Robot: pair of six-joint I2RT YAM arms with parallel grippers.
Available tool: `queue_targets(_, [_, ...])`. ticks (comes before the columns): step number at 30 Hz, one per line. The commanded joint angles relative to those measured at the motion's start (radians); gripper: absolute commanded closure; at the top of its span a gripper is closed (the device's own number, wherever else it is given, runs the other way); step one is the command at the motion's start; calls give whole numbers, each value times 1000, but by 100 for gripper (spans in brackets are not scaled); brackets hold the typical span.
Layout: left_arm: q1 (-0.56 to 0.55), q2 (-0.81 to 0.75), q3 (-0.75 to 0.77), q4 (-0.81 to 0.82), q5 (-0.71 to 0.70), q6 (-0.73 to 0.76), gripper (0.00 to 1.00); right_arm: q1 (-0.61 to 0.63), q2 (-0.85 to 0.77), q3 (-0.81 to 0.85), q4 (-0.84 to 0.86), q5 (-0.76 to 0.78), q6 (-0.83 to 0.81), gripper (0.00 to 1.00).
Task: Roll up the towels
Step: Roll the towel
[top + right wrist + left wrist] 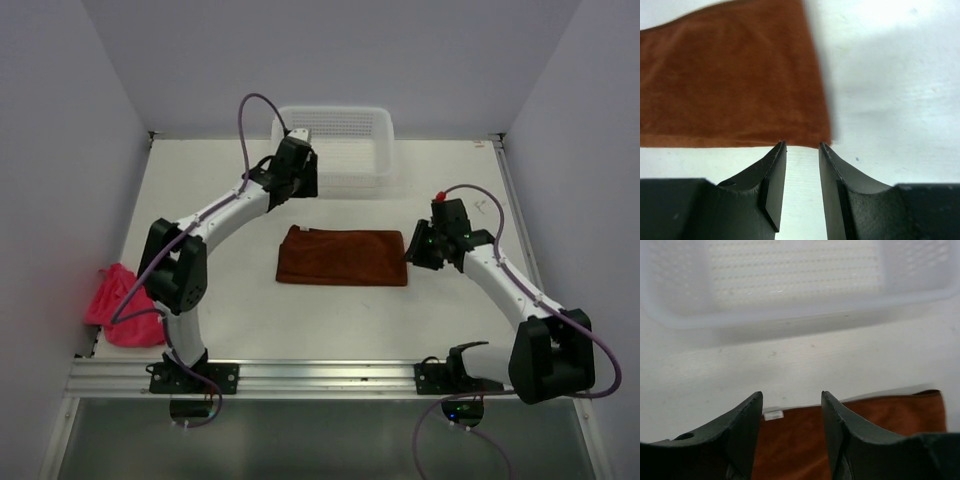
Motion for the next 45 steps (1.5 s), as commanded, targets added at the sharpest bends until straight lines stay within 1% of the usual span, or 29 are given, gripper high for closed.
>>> queue_targets(1, [-107, 8, 164, -48, 98, -10, 45, -65, -50, -108, 72, -21, 85, 64])
queue_targets(2, [-151, 55, 201, -63, 111, -13, 45, -79, -56, -158, 98, -69, 91, 64])
queue_targets(3, [-170, 80, 234, -83, 121, -22, 45, -92, -61, -185, 132, -97, 109, 64])
queue_targets(4, [-190, 106, 300, -93, 133, -28, 45, -118, -64, -211, 202, -123, 116, 64])
queue_targets(5, [-225, 156, 331, -100, 145, -33, 45, -126, -61, -259, 242, -194, 122, 64])
queue_targets(6, [-241, 181, 359, -112, 153, -40, 45, -146, -56, -281, 286, -228, 136, 64])
queue_targets(7, [-257, 205, 411, -119, 159, -48, 45, -152, -50, -295, 337, -253, 140, 63])
queue_targets(8, [-283, 248, 431, -125, 170, -57, 45, -157, -42, -313, 350, -262, 143, 63])
queue_targets(10, [-305, 284, 475, -125, 183, -74, 45, -166, -41, -330, 382, -281, 146, 63])
queue_targets(14, [-345, 356, 522, -142, 188, -94, 45, -172, -44, -366, 391, -285, 140, 62])
queue_targets(21, [-390, 425, 549, -148, 170, -111, 45, -172, -7, -380, 397, -255, 114, 63])
queue_targets(30, [-413, 511, 644, -151, 145, -139, 44, -171, 22, -378, 399, -246, 94, 67])
queue_targets(33, [-416, 552, 684, -181, 130, -145, 44, -172, 28, -378, 400, -250, 94, 68])
queue_targets(37, [-416, 592, 693, -185, 107, -146, 44, -172, 28, -378, 403, -252, 94, 69])
queue_targets(45, [-416, 658, 712, -180, 98, -159, 46, -172, 42, -375, 405, -261, 88, 75])
